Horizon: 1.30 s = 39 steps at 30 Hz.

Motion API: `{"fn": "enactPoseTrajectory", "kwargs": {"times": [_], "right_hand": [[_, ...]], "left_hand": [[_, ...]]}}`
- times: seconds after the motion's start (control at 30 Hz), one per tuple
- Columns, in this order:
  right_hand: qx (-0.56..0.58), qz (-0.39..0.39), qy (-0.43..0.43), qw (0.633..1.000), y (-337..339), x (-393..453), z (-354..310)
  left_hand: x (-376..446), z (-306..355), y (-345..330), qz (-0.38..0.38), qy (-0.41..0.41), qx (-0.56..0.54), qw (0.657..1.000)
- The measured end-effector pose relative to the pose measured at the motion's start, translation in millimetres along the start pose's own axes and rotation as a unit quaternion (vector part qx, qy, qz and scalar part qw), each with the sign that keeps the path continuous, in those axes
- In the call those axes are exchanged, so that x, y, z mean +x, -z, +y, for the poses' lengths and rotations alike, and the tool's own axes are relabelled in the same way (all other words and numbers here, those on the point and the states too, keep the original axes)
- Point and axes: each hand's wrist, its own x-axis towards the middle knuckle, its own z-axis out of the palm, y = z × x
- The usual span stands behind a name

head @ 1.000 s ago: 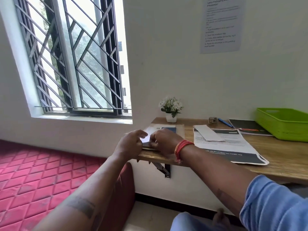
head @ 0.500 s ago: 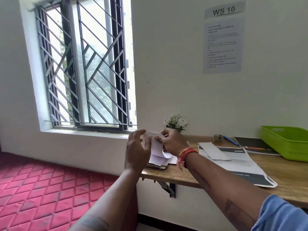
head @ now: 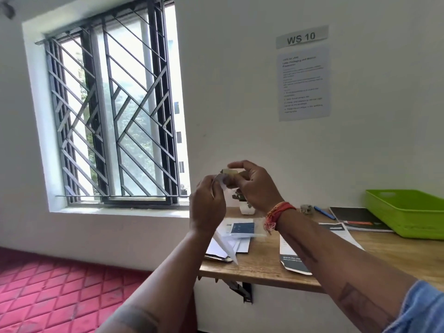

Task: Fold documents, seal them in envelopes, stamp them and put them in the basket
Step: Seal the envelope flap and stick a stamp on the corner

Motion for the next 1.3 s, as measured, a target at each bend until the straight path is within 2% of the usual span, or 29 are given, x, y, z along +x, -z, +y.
{"fn": "enactPoseTrajectory", "kwargs": {"times": [0.1, 0.23, 0.3, 0.4, 0.5, 0.63, 0.77, 0.9, 1.07, 1.3], "right_hand": [[-0.097, 0.023, 0.027, 0.995, 14, -1, -5], [-0.164, 0.046, 0.035, 0.985, 34, 0, -2], [-0.186, 0.038, 0.020, 0.982, 47, 5, 5], [-0.168, 0.024, -0.017, 0.985, 66, 11, 20], [-0.109, 0.037, -0.062, 0.991, 86, 14, 36], [-0.035, 0.054, -0.160, 0.985, 113, 8, 62], [-0.026, 0.052, -0.228, 0.972, 135, -10, 96], [-0.024, 0.058, -0.295, 0.953, 152, -14, 134], [-0.050, 0.007, -0.377, 0.925, 167, -3, 175], [-0.160, -0.064, -0.392, 0.904, 173, 24, 213]], "left_hand": [[11, 7, -2, -0.047, -0.030, 0.026, 0.998], [29, 16, -3, -0.148, -0.079, 0.078, 0.983], [38, 21, -7, -0.169, -0.086, 0.085, 0.978], [41, 25, -23, -0.162, -0.110, 0.131, 0.972], [38, 24, -47, -0.189, -0.104, 0.194, 0.957], [30, 18, -85, -0.225, -0.146, 0.254, 0.929], [3, 9, -126, -0.262, -0.168, 0.210, 0.927], [-31, -10, -164, -0.333, -0.170, 0.164, 0.913], [-54, -38, -209, -0.407, -0.139, 0.148, 0.891], [-53, -66, -263, -0.478, -0.104, 0.136, 0.862]]}}
